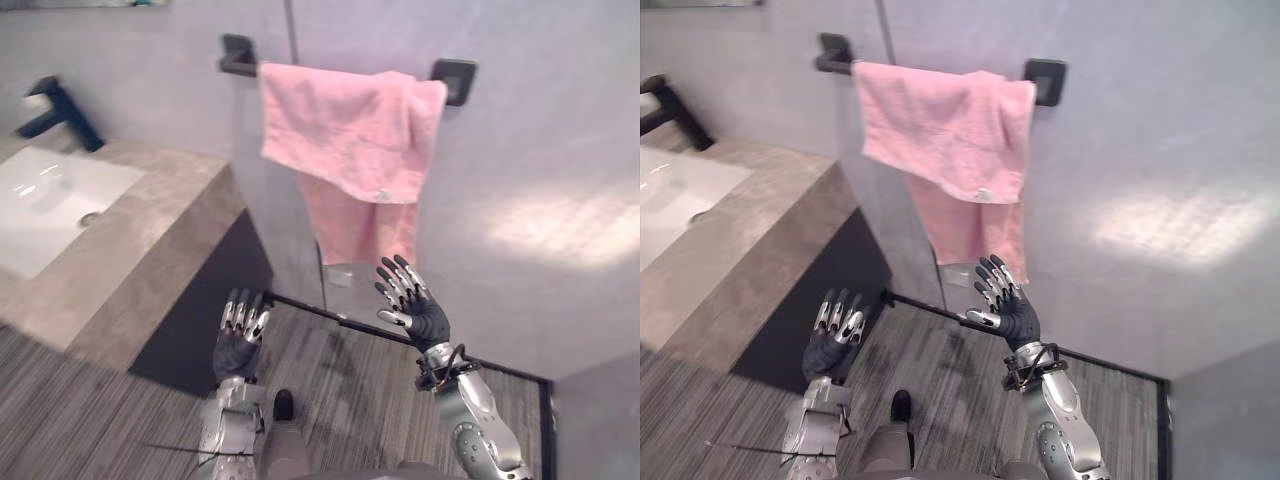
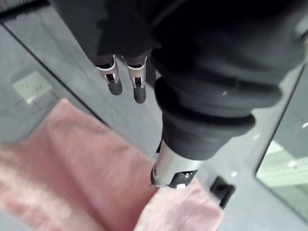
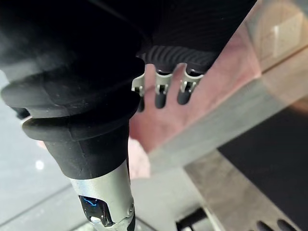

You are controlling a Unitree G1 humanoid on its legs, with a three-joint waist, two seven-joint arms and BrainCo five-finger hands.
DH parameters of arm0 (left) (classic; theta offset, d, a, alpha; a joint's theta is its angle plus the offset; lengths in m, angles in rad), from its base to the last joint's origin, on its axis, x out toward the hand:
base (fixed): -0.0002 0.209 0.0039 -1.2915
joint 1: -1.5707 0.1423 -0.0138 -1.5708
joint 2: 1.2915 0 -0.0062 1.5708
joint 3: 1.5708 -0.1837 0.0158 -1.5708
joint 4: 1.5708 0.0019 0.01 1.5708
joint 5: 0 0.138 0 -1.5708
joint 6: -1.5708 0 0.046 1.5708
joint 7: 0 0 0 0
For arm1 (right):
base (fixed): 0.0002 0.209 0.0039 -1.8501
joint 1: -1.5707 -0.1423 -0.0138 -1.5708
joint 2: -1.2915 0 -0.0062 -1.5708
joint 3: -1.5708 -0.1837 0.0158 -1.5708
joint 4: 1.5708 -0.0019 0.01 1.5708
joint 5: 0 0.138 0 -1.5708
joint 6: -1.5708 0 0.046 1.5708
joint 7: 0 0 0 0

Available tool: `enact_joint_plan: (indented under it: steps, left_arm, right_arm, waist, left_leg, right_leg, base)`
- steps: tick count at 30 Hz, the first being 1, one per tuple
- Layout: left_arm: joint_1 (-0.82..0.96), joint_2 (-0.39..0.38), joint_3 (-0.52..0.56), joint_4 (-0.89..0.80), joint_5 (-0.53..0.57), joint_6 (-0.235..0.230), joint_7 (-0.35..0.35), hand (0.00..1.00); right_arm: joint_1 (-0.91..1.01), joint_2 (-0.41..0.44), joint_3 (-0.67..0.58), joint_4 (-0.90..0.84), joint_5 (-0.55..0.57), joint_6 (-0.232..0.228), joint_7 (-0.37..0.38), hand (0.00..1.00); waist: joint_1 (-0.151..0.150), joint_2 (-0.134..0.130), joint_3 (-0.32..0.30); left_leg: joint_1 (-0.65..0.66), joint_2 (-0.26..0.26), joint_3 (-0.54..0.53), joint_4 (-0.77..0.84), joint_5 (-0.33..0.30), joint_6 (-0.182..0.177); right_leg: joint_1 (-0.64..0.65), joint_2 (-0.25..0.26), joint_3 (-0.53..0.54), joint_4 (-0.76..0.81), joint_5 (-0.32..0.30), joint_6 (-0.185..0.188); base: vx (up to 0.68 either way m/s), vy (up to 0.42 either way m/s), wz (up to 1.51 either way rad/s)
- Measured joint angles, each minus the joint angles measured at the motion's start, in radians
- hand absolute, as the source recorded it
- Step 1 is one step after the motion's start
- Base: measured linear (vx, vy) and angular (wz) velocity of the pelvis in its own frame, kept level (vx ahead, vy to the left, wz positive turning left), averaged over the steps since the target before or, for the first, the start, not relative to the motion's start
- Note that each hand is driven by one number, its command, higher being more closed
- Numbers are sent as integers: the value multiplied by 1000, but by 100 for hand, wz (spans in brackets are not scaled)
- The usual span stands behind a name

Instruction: Organize washtable

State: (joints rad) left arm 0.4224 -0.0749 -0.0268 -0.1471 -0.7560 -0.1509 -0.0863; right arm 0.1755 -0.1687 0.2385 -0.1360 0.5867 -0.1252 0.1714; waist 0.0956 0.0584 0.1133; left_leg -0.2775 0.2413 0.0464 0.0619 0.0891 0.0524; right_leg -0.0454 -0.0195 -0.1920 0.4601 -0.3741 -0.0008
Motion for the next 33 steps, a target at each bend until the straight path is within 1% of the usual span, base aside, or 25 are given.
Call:
enact_joint_plan:
  steps: [1, 2, 3, 4, 5, 6, 7, 8, 9, 10, 11, 12, 13, 14, 15, 16, 17, 18, 19, 20, 21, 23, 26, 30, 33]
  left_arm:
    - [15, 9, 16, 1, -8, -2, -2, 0]
    - [22, 9, 22, 2, -8, -2, -2, 0]
    - [36, 10, 24, 7, -8, -2, -2, 0]
    - [42, 8, 25, 12, -8, -2, -12, 0]
    - [39, 8, 24, 25, -8, -1, -24, 0]
    - [38, 8, 22, 31, -8, -1, -25, 0]
    - [17, 14, 14, 44, -8, 0, -28, 0]
    - [-3, 36, 19, 58, -8, 4, -29, 0]
    - [-19, 42, 24, 67, -8, 9, -30, 0]
    - [-42, 52, 33, 85, -7, 9, -29, 0]
    - [-56, 52, 19, 104, -7, 10, -30, 0]
    - [-60, 52, 7, 108, -7, 11, -29, 0]
    - [-61, 68, -28, 107, -7, 11, -27, 0]
    - [-66, 84, -42, 108, -7, 11, -25, 0]
    - [-71, 101, -47, 126, -6, 13, -23, 0]
    - [-77, 98, -54, 133, -7, 16, -17, 0]
    - [-77, 93, -62, 145, -6, 16, -19, 0]
    - [-82, 88, -68, 157, -6, 17, -19, 0]
    - [-89, 82, -86, 167, -1, 19, -19, 0]
    - [-91, 87, -98, 169, 2, 21, -20, 0]
    - [-91, 94, -99, 170, 2, 24, -20, 0]
    - [-91, 108, -99, 175, 7, 26, -21, 0]
    - [-90, 131, -98, 189, 23, 39, -22, 0]
    - [-92, 137, -82, 189, 67, 54, -23, 0]
    - [-95, 135, -59, 189, 96, 56, -25, 0]
  right_arm:
    - [-10, -1, -2, 10, -2, 0, 3, 0]
    - [-25, -1, -2, 21, -3, 2, 4, 0]
    - [-44, 2, 4, 33, -4, 2, 6, 0]
    - [-46, 2, 4, 32, -6, 1, 10, 0]
    - [-40, 1, 5, 31, -8, 0, 13, 0]
    - [-36, 0, 2, 32, -8, -2, 13, 0]
    - [-36, -7, -13, 45, -8, -1, 12, 0]
    - [-29, 19, -24, 58, -9, 6, 14, 0]
    - [-24, 31, -42, 64, -9, 5, 18, 0]
    - [-9, 54, -85, 74, -9, 6, 19, 0]
    - [9, 54, -115, 72, -9, 6, 19, 0]
    - [17, 51, -135, 72, -9, 6, 19, 0]
    - [37, 47, -170, 76, -9, 11, 17, 0]
    - [50, 56, -187, 78, -10, 15, 18, 0]
    - [76, 70, -201, 78, -11, 16, 23, 0]
    - [77, 91, -229, 83, -11, 17, 22, 0]
    - [87, 93, -243, 84, -11, 18, 19, 0]
    - [93, 91, -249, 87, -11, 18, 19, 0]
    - [91, 93, -264, 103, -10, 20, 18, 0]
    - [84, 101, -271, 127, -10, 26, 9, 0]
    - [81, 108, -271, 132, -10, 27, 6, 0]
    - [74, 135, -258, 132, -11, 28, 5, 0]
    - [52, 152, -235, 133, -13, 36, 3, 0]
    - [22, 162, -195, 154, -37, 40, -4, 0]
    - [16, 163, -176, 165, -40, 57, -13, 0]
  waist:
    - [5, -27, 17]
    - [8, -31, 21]
    - [3, -37, 22]
    - [2, -30, 17]
    - [-1, -11, 1]
    - [-6, 15, -10]
    - [-20, 25, -10]
    - [-58, -6, -31]
    - [-61, -17, -28]
    - [-56, -28, -23]
    - [-72, -17, -30]
    - [-85, -5, -29]
    - [-88, -12, -33]
    - [-98, -43, -48]
    - [-115, -74, -67]
    - [-110, -53, -71]
    - [-119, -44, -67]
    - [-126, -30, -71]
    - [-137, -13, -71]
    - [-135, -1, -75]
    - [-137, -6, -71]
    - [-136, -12, -68]
    - [-136, -19, -55]
    - [-135, -33, -5]
    - [-133, -48, 27]
  left_leg:
    - [-11, -11, 30, 20, -81, -42]
    - [-18, -20, 36, 64, -79, -44]
    - [-32, -40, 44, 186, -78, -42]
    - [-25, -48, 52, 266, -83, -40]
    - [-20, -40, 88, 387, -92, -20]
    - [-24, -30, 127, 402, -115, -20]
    - [-43, -42, 160, 334, -68, -25]
    - [7, -103, 120, 103, 44, -65]
    - [17, -97, 168, 152, -8, -32]
    - [57, -42, 293, 349, -166, 0]
    - [80, -14, 331, 386, -181, -13]
    - [74, -11, 352, 386, -170, -17]
    - [54, -59, 374, 344, -119, 11]
    - [59, -117, 332, 246, -75, -10]
    - [93, -163, 314, 136, -59, 3]
    - [111, -114, 405, 252, -160, 13]
    - [151, -71, 454, 267, -177, -24]
    - [168, -53, 464, 253, -176, -43]
    - [194, -53, 456, 205, -161, -101]
    - [194, -83, 456, 166, -166, -101]
    - [192, -105, 448, 142, -166, -101]
    - [196, -135, 446, 79, -164, -93]
    - [215, -168, 446, 21, -141, -58]
    - [235, -204, 455, 9, -138, -50]
    - [222, -228, 448, 0, -149, -27]
  right_leg:
    - [8, -34, -27, -32, 25, -19]
    - [7, -50, -35, -38, 33, -24]
    - [8, -72, -56, -59, 53, -22]
    - [10, -81, -70, -77, 67, -17]
    - [5, -84, -101, -77, 76, -14]
    - [-4, -72, -125, -59, 75, -13]
    - [-44, -67, -137, -48, 67, -36]
    - [-49, -76, -144, -149, 113, -49]
    - [-39, -92, -197, -181, 151, -29]
    - [-22, -121, -278, -173, 164, -32]
    - [-20, -138, -338, -143, 162, -35]
    - [-20, -150, -380, -112, 159, -39]
    - [-51, -176, -413, -59, 132, -45]
    - [-61, -191, -404, -94, 130, -41]
    - [-51, -223, -464, -137, 130, -21]
    - [-35, -246, -540, -129, 151, -15]
    - [-28, -272, -599, -108, 154, -11]
    - [-27, -290, -633, -88, 154, -11]
    - [-29, -323, -676, -52, 154, -9]
    - [-28, -352, -700, -38, 166, 9]
    - [-23, -369, -722, -37, 179, 19]
    - [-22, -381, -743, -46, 212, 22]
    - [-15, -384, -732, -82, 286, 8]
    - [-9, -379, -628, -162, 409, 23]
    - [-11, -368, -577, -225, 449, 31]
  base:
    - [-146, 5, 88]
    - [-155, 44, 68]
    - [-133, 2, 46]
    - [-141, 49, 65]
    - [-76, 69, 64]
    - [-131, 63, 102]
    - [-202, 8, 160]
    - [-191, 9, 175]
    - [-161, 11, 200]
    - [-88, 40, 175]
    - [-96, 21, 183]
    - [-142, 73, 185]
    - [-146, 52, 171]
    - [-177, 50, 199]
    - [-109, 24, 183]
    - [-69, 76, 203]
    - [-55, 126, 170]
    - [-56, 220, 171]
    - [-82, 301, 139]
    - [-84, 310, 127]
    - [-67, 248, 74]
    - [-75, 267, 53]
    - [-97, 256, 18]
    - [-101, 175, -9]
    - [-143, 98, -3]
